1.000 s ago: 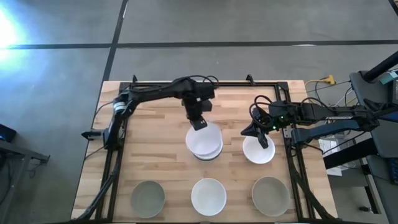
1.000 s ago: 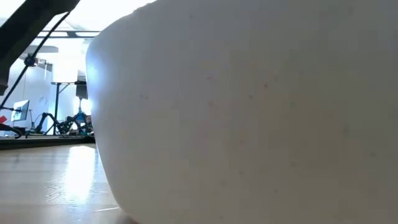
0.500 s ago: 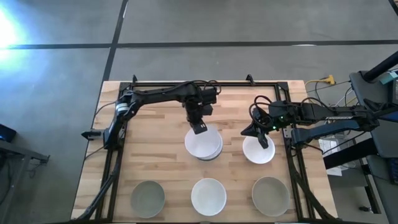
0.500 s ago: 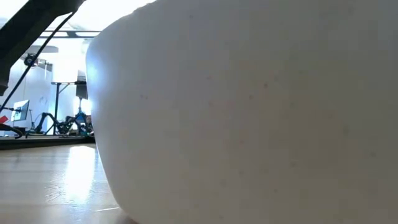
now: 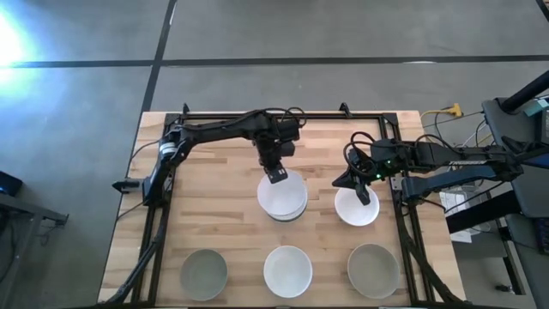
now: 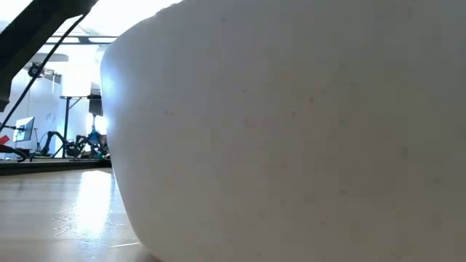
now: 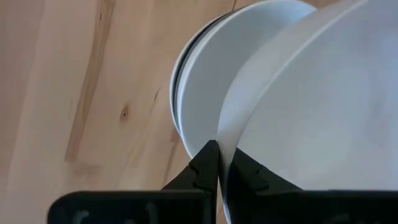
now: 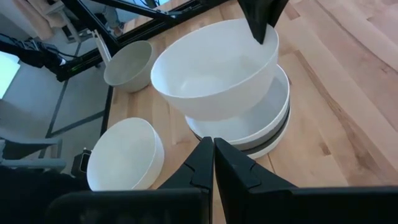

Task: Nest bowls inside each other
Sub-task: Stack the white bowl on the other white bowl

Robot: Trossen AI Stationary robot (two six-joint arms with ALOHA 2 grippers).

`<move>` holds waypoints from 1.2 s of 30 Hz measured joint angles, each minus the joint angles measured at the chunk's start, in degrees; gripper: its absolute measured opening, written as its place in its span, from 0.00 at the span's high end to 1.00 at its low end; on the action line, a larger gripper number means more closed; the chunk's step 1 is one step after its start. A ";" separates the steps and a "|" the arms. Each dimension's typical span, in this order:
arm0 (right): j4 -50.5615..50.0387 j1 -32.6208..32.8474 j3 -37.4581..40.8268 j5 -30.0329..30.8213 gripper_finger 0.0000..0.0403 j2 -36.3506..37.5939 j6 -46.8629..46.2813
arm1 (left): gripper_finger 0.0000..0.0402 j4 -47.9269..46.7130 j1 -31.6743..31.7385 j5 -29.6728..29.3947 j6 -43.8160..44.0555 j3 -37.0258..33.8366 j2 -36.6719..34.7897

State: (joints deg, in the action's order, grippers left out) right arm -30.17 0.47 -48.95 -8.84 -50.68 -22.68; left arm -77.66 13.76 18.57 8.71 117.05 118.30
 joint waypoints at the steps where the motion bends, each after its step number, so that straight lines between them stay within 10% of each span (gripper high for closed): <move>1: 0.00 0.00 0.00 0.00 0.98 0.00 0.00 | 1.00 0.04 0.00 0.00 0.00 0.33 0.00; 36: 0.00 0.00 0.00 1.42 0.98 0.02 -1.71 | 1.00 -2.91 -1.27 -5.48 5.97 2.45 6.27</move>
State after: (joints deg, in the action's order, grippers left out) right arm -30.17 0.47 -48.95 -7.42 -50.65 -24.39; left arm -80.58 12.49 13.09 14.68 119.50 124.57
